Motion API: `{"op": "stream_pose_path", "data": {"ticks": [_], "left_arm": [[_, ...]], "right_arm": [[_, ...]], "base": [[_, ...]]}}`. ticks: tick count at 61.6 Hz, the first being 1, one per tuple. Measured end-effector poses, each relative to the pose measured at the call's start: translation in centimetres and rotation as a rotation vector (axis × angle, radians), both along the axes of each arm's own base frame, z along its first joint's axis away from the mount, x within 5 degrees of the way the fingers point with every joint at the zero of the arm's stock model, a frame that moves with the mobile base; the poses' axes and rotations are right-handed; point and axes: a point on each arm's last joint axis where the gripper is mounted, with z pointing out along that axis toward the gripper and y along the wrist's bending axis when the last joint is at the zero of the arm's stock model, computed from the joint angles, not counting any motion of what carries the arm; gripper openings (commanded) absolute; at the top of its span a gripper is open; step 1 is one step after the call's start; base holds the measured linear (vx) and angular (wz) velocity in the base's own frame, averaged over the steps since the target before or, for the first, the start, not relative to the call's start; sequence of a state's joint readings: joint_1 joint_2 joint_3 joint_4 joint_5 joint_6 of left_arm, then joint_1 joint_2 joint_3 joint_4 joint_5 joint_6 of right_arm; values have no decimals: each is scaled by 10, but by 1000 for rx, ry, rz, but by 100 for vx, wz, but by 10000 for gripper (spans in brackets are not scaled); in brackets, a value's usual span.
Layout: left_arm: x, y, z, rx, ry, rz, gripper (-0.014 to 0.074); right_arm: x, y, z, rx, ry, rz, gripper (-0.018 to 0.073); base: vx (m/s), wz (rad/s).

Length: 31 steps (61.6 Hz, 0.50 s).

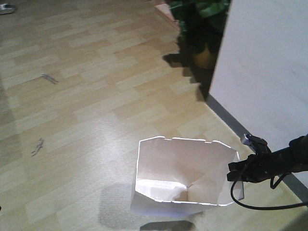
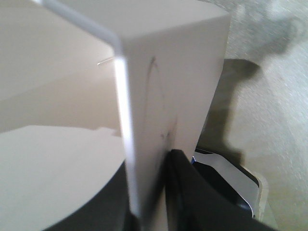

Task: Move trash bin to bedside with robot
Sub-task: 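Hold the bin in the right gripper while the base turns from the desk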

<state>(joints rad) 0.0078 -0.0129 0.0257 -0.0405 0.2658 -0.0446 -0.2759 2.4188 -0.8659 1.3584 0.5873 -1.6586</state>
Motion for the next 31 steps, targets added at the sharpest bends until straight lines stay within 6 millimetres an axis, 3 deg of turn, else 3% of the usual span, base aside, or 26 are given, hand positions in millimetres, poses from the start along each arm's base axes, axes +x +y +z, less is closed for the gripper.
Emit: {"op": "stream_pose_path", "data": {"ticks": [31], "left_arm": [[0, 0, 0, 0, 0, 0, -6]], "right_arm": [[0, 0, 0, 4, -1, 0, -5]], "base": [[15, 49]]}}
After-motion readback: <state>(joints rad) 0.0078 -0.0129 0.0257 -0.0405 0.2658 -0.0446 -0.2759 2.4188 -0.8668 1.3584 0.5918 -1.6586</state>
